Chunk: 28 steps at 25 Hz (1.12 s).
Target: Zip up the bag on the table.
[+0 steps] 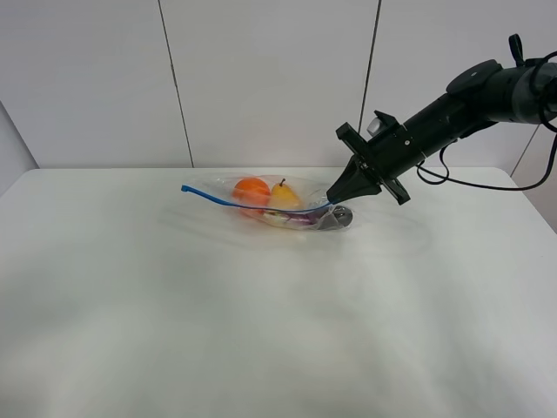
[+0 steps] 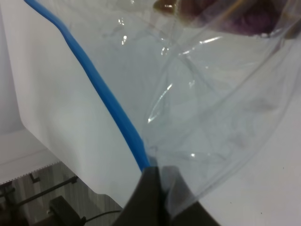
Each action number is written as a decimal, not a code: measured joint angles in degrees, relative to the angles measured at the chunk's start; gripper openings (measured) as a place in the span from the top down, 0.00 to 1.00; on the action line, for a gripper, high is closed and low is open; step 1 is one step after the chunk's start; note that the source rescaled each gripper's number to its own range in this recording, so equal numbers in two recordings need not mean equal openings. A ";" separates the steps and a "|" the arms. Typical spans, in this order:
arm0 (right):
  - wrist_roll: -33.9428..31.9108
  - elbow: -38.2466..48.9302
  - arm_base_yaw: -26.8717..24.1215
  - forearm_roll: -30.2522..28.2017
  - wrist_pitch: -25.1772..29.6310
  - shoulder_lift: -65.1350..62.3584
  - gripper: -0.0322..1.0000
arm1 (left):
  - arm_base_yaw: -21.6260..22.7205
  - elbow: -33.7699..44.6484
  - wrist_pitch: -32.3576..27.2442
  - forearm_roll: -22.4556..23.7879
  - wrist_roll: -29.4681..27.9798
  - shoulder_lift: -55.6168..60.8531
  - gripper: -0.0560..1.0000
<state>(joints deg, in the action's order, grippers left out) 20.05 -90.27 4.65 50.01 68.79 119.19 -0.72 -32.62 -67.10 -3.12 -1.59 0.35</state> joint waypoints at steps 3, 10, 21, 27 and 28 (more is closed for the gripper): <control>-0.44 0.00 0.00 -0.07 -0.05 0.00 0.95 | 0.00 0.00 0.00 -0.05 -0.07 0.00 0.00; -1.57 0.00 0.00 -4.28 0.36 0.00 0.35 | 0.00 0.00 0.00 -0.05 -0.15 0.00 0.00; -14.06 -15.22 0.00 -34.66 0.54 0.00 0.09 | 0.00 0.00 0.00 -0.05 -0.15 0.00 0.00; -14.91 -17.42 -2.38 -45.82 0.61 0.00 0.09 | 0.00 0.00 0.00 -0.05 -0.15 0.00 0.00; -14.98 -17.42 -3.17 -46.10 0.61 0.00 0.09 | 0.00 0.00 0.00 -0.05 -0.15 0.00 0.00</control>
<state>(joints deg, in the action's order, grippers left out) 5.07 -107.69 1.48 3.91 69.39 119.19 -0.72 -32.62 -67.10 -3.17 -1.74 0.35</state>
